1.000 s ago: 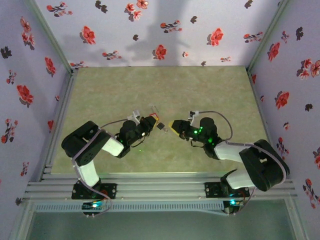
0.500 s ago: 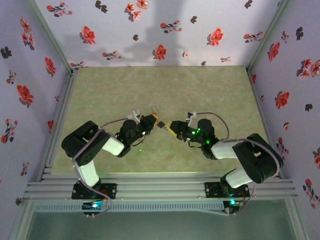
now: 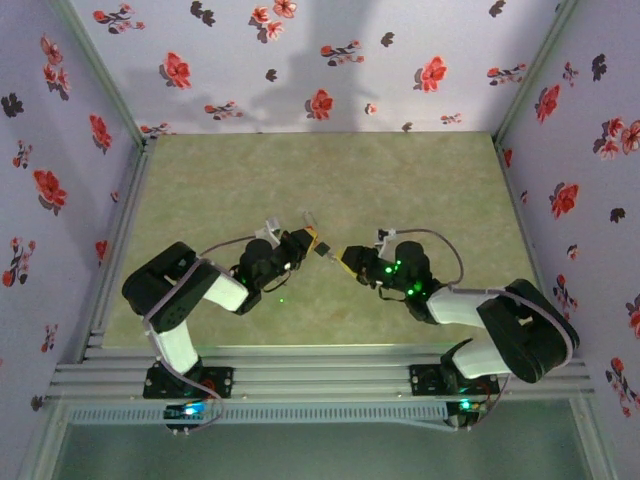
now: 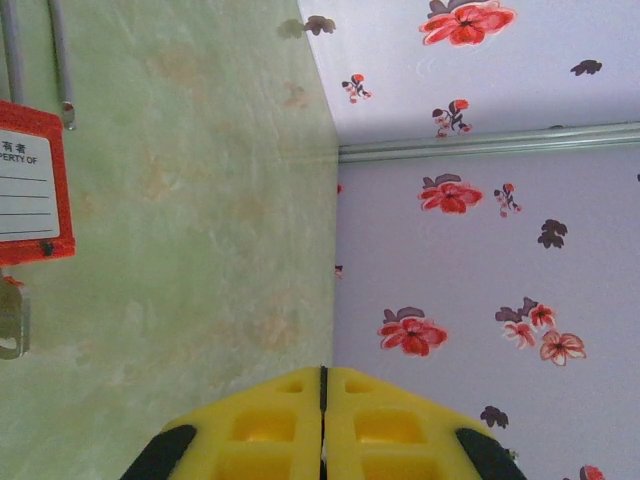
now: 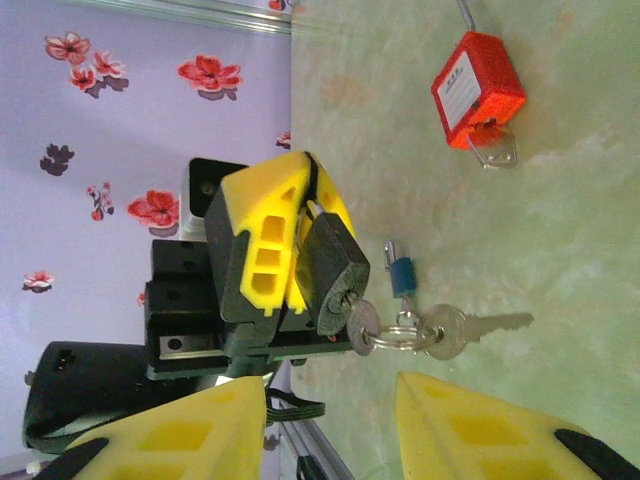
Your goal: Lock with the key
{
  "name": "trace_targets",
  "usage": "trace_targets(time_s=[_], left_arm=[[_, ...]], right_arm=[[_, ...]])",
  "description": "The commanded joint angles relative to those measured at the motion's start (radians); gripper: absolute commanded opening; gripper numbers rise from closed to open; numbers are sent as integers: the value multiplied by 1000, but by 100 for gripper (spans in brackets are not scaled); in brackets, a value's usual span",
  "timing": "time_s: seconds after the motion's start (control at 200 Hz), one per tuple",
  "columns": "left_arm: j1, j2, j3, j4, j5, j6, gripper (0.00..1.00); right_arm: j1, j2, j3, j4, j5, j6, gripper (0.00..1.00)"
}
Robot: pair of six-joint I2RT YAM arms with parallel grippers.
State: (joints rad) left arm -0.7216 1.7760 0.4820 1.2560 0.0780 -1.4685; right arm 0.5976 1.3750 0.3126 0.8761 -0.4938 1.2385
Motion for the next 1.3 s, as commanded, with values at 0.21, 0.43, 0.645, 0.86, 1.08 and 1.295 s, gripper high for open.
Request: trace_targets(time_s=[0.21, 0.43, 0.645, 0.86, 1.08, 1.295], left_arm=[[-7, -33, 20, 43, -12, 9, 0], [-16, -34, 20, 43, -7, 17, 0], [-15, -39, 10, 45, -1, 24, 0], [-15, -39, 15, 46, 17, 26, 0], [-19, -42, 20, 47, 30, 29, 0], [-30, -49, 26, 48, 37, 30, 0]], right_arm=[[28, 59, 9, 65, 32, 6, 38], [25, 84, 23, 84, 32, 4, 37], [-1, 46, 21, 24, 34, -43, 37], [-2, 25, 32, 1, 19, -99, 36], [-3, 18, 40, 6, 4, -137, 36], [-2, 28, 46, -8, 11, -157, 35]])
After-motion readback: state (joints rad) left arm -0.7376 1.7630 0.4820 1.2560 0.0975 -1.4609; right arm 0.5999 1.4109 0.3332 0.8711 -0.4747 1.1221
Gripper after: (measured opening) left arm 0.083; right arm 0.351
